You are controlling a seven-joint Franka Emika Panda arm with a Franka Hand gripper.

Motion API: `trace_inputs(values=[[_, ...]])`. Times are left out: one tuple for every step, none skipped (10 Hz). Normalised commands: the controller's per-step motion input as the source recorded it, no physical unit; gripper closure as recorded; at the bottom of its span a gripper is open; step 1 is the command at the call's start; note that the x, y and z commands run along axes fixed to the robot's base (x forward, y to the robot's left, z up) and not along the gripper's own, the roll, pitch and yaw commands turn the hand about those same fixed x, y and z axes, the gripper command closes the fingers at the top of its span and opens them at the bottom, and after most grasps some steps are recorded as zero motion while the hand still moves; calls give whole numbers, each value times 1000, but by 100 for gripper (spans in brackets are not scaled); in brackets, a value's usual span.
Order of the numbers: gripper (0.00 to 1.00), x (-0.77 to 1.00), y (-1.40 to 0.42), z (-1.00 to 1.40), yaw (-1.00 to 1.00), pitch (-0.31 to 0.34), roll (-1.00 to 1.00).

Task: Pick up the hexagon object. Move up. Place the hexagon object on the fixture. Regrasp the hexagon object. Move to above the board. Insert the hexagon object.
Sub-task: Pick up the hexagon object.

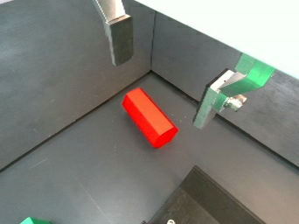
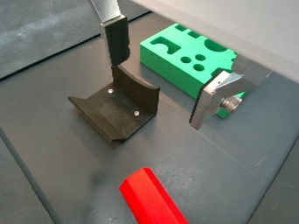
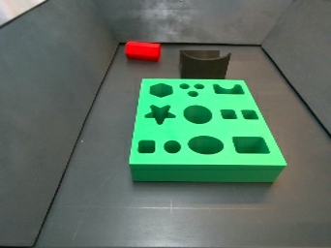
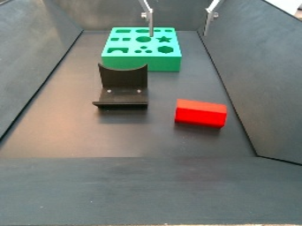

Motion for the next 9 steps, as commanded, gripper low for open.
trace_inputs(values=[[0,0,0,-223,291,0,-96],[0,0,0,-357,811,0,-270],[0,0,0,-223,943,14,-171],[0,0,0,-223,946,14,-170],[0,0,0,-223,951,14,-167],[0,0,0,-220,954,16,-167],[0,0,0,-211,957,13,-166],[0,0,0,-203,960,17,-164],[0,0,0,-197,963,19,-164]])
